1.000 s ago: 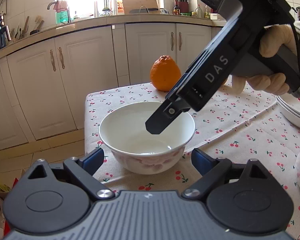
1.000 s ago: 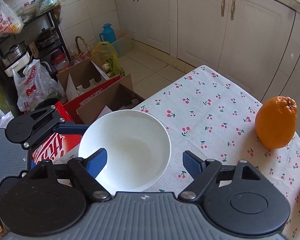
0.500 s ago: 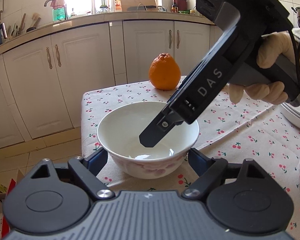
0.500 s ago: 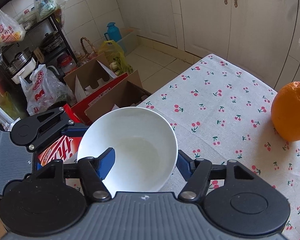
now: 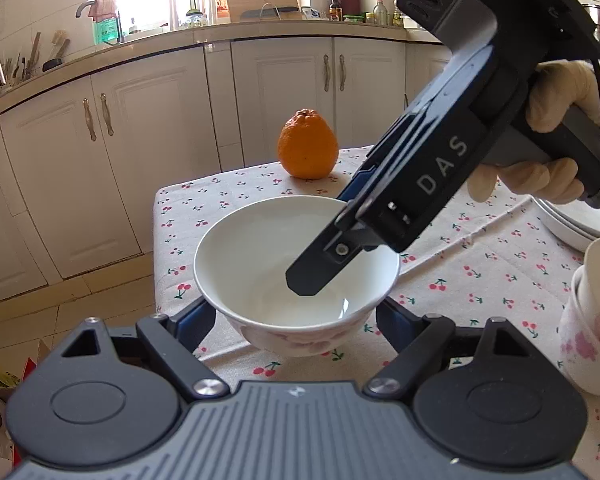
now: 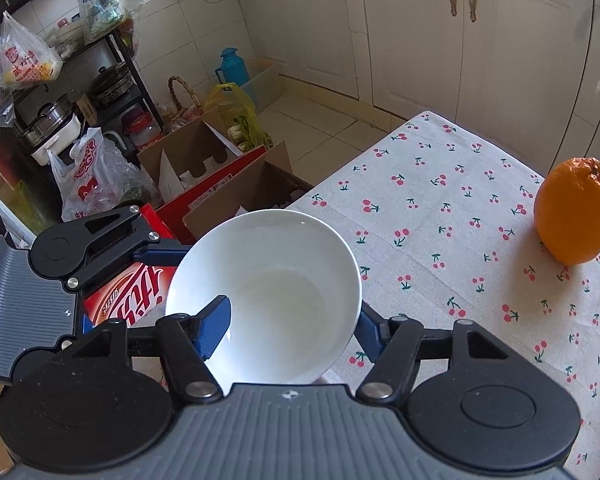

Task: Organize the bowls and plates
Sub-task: 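Lift the white bowl with the right gripper and carry it over the nested bowls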

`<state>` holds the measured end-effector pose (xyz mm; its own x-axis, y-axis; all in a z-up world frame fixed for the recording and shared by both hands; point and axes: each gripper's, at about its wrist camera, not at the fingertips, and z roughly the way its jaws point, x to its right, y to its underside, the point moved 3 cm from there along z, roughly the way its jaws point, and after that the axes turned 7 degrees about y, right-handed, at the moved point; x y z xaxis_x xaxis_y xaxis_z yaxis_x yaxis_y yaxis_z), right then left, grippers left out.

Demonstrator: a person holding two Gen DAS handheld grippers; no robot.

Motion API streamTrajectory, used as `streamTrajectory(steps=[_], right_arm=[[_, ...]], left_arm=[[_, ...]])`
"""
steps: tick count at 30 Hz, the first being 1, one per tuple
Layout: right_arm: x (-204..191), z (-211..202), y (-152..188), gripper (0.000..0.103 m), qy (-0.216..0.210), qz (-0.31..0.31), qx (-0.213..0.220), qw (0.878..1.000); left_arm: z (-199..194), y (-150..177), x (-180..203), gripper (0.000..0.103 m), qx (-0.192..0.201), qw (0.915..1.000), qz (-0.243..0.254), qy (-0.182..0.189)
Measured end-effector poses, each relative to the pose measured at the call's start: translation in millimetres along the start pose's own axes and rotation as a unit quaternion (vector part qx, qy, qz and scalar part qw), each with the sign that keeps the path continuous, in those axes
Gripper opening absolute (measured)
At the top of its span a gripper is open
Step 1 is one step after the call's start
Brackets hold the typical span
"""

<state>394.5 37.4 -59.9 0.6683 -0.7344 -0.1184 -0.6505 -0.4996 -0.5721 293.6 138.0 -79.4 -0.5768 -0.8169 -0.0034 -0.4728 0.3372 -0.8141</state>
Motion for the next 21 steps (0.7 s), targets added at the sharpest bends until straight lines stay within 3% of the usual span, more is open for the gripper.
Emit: streamTrajectory(steps=[21], right_arm=[[-27.7,-110.4,86.0,0.072,0.020,0.018,0.033,0.999]], left_arm=[[-58.5,-9.8,98.7,0.087,-0.002,0.9982,0.045,0.040]])
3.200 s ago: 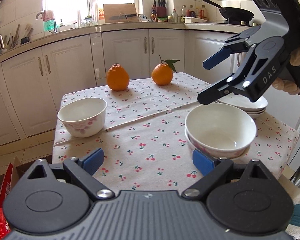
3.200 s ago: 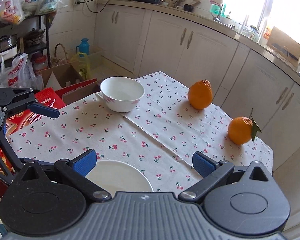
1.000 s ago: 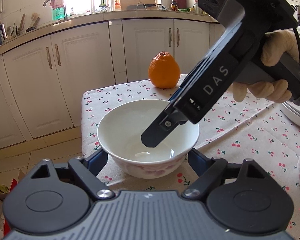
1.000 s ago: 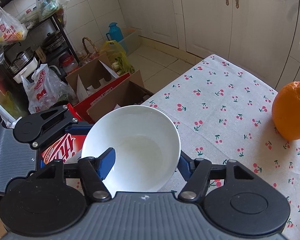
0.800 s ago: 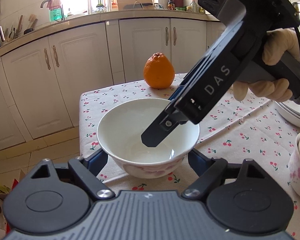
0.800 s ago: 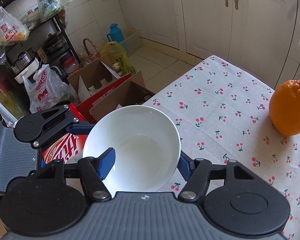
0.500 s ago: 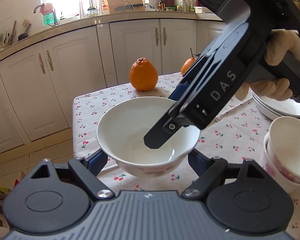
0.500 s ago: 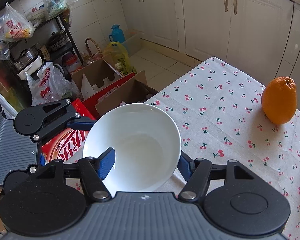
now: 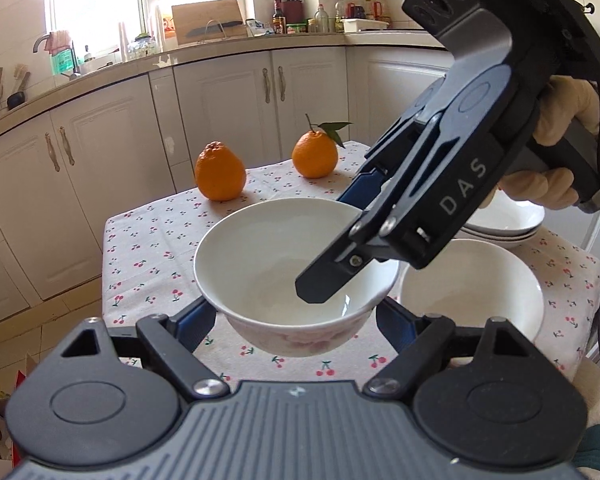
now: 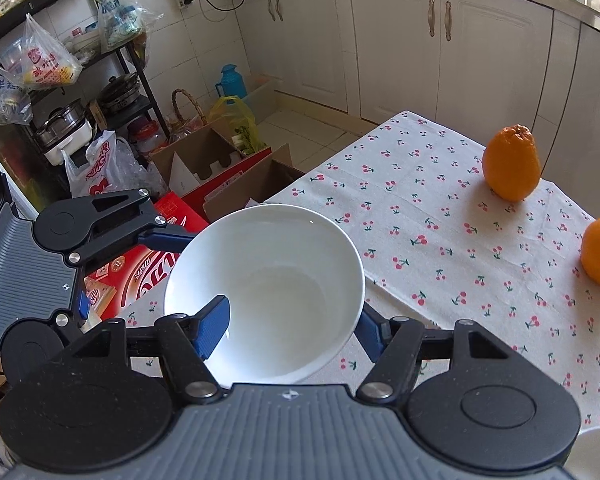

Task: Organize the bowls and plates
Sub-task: 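Lift the white bowl with the right gripper and carry it over the nested bowls, then lower the white bowl into the nested bowls and open the right gripper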

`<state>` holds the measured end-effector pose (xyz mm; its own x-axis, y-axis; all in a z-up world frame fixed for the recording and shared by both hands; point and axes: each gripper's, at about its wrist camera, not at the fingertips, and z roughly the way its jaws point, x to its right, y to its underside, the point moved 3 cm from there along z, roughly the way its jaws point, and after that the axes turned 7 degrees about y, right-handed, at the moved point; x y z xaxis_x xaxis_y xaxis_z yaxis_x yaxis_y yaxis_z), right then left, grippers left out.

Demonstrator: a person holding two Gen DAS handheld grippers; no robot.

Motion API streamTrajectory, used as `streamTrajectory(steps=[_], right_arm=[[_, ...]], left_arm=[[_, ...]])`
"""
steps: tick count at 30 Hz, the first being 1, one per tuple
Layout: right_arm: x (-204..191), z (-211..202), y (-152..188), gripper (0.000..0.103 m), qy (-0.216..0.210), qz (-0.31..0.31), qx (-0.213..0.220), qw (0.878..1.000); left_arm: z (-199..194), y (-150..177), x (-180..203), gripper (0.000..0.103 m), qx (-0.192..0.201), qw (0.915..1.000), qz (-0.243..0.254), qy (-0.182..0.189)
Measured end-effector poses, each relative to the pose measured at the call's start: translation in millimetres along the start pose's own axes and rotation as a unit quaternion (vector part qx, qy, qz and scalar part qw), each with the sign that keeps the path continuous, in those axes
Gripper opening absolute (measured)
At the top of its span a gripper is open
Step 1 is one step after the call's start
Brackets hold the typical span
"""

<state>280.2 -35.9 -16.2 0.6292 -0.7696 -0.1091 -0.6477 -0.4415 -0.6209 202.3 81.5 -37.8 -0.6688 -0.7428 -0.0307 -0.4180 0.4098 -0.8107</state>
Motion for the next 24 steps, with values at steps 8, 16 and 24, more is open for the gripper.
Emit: streamTrajectory(steps=[8,16,24], right_arm=[[5.4,-35.5,29.5,0.072,0.006,0.014,0.015,1.000],[8.7,-62.7,52.8,0.072,0.023,0.016,0.024,0.999],[14.4,-70.8,74.5,0.072,0.031,0.030,0.018,0.999]], left_arm=[[-6.3,-6.4,34.1,0.087,0.008,0.9997,0.015,0.015],[-8.4,-10.2,60.9,0.087,0.016,0.9991,0.025,0.030],[-1.5,-5.0,77.0,0.087,0.012,0.9984,0.020,0.052]])
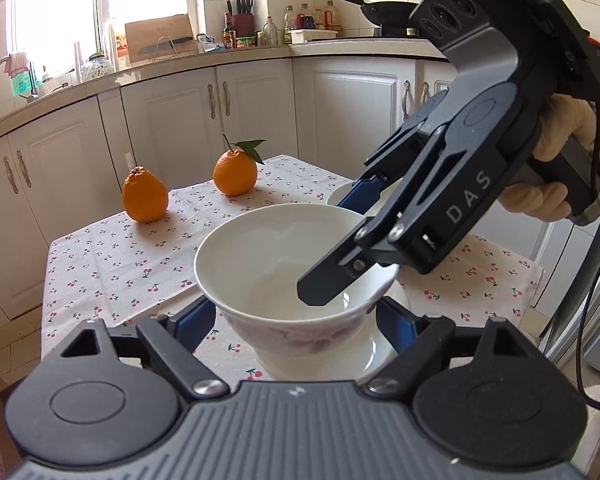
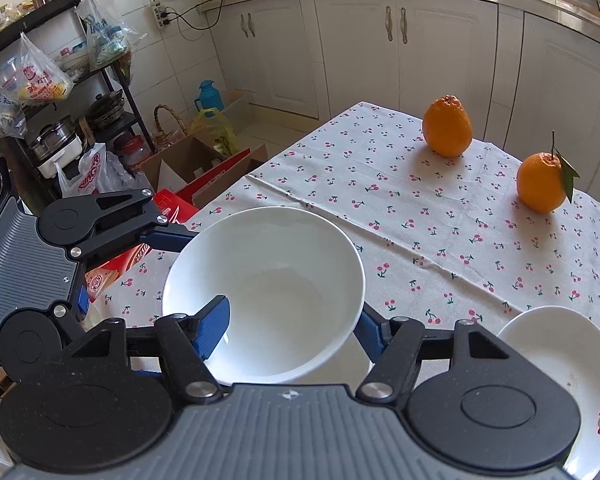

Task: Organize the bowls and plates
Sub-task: 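Lower the white bowl into the nested bowls and open the right gripper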

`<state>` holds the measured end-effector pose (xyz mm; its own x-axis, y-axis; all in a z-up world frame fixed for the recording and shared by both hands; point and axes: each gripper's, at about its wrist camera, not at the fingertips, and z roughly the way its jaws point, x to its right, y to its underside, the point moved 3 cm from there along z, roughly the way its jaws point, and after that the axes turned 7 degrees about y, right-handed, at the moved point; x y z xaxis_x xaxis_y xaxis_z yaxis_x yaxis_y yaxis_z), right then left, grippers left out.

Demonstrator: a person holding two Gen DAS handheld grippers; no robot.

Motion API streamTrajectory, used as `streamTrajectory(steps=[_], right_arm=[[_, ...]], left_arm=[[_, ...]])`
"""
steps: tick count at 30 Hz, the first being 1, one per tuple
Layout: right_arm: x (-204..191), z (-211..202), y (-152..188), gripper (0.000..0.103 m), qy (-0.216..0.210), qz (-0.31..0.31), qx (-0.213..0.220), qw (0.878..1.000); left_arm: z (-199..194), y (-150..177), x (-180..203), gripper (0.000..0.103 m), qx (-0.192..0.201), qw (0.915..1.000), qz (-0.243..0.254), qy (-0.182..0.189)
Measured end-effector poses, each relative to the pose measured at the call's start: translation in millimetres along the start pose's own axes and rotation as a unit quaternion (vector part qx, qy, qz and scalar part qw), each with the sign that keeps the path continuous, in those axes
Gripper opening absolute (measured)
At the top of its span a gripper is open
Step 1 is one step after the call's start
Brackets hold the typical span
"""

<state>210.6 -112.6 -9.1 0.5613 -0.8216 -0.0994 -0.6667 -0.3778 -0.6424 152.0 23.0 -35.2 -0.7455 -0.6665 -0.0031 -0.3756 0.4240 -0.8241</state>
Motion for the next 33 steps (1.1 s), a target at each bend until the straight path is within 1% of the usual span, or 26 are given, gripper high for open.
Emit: streamTrajectory(steps=[11,18,24,25,27,29,31,33], right_arm=[[2.6,3.6,19.3,0.072,0.005,0.000,-0.017,1.000],[6.2,2.2,24.6,0.072,-0.010,-0.004,-0.004,1.000],[-0.2,4.6,24.0,0.073,0.002,-0.019,-0.007,1.000],[-1.5,5.0,24.1,0.074,0.004,-0.022,-0.008,1.000],[-3.6,4.3,23.9,0.080,0.004,-0.024,-0.005,1.000],[-5.5,2.5,23.3,0.091,0.012,-0.030,0.002,0.999],[-6.6,-0.2,22.4,0.095,0.021,-0.037,0.010,0.999],[-7.0,-3.7,21.6,0.096,0.016,-0.040,0.017,0.999]], left_arm=[[10.9,9.8,9.2,0.087,-0.017,0.9995,-0.016,0.020],[11.7,11.4,8.7,0.087,-0.020,0.9992,-0.026,0.023],[12.4,11.7,8.8,0.088,-0.024,0.9991,-0.027,0.021],[12.5,12.0,8.8,0.088,-0.025,0.9991,-0.028,0.021],[13.2,12.6,8.7,0.089,-0.025,0.9991,-0.027,0.023],[13.5,13.1,7.8,0.090,-0.025,0.9990,-0.028,0.025],[13.4,13.4,6.7,0.092,-0.021,0.9991,-0.029,0.024],[12.8,13.3,6.3,0.094,-0.020,0.9993,-0.025,0.018]])
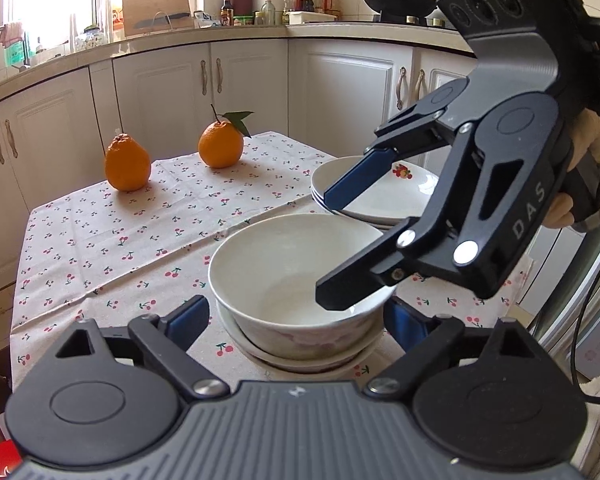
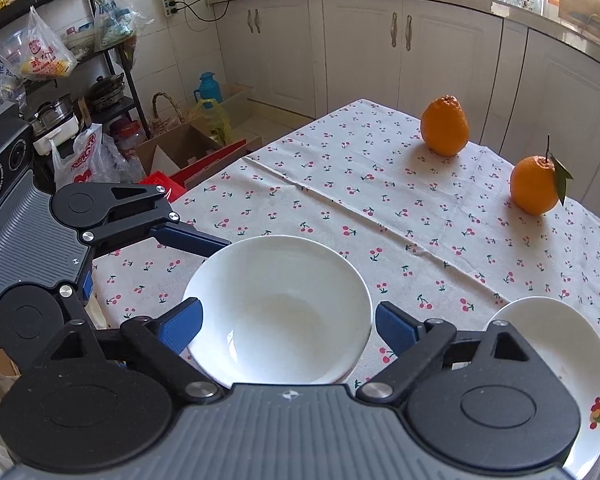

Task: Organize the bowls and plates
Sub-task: 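Lower the white bowl into the nested bowls and open the right gripper, then grip the bowl stack with the right gripper while the left gripper grips its opposite side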

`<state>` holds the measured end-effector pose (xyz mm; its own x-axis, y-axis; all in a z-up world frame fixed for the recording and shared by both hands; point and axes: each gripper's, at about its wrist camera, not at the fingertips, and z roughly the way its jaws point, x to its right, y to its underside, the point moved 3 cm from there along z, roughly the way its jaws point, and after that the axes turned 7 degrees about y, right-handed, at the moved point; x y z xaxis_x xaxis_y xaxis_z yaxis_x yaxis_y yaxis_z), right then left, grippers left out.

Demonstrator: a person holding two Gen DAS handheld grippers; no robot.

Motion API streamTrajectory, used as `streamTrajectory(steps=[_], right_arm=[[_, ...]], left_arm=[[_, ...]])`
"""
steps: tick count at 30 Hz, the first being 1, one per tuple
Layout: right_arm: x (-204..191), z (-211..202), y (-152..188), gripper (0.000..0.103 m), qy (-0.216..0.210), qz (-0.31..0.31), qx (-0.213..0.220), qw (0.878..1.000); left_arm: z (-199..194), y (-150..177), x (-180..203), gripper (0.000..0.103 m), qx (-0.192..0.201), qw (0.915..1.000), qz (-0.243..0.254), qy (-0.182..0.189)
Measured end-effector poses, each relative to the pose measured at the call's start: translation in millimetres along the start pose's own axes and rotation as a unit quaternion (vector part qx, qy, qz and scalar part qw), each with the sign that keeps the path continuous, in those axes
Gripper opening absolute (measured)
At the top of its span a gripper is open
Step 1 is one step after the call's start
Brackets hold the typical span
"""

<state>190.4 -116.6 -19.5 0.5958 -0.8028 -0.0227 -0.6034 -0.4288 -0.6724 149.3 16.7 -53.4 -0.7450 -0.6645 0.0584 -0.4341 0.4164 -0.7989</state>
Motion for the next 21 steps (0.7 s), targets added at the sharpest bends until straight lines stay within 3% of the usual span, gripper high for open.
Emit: streamTrajectory(steps=[3,13,21], right_arm=[[-2.0,-4.5,1.6,0.103,0.011,-0.011,0.007,1.000],[-10.1,-21.9,23.0,0.103,0.033,-0.043,0.017,0.998],[-13.2,-9.5,54.4,0.103,0.063,-0.069,-0.013,0.996]], left_arm=[[-3.2,2.7,0.2,0.097,-0.001,1.0000,0.004,0.001],[-20.3,12.3,-4.8,0.100,0.000,0.9999,0.014,-0.001],[-10.4,24.4,0.0,0.100,-0.038,0.9981,0.047,0.010]])
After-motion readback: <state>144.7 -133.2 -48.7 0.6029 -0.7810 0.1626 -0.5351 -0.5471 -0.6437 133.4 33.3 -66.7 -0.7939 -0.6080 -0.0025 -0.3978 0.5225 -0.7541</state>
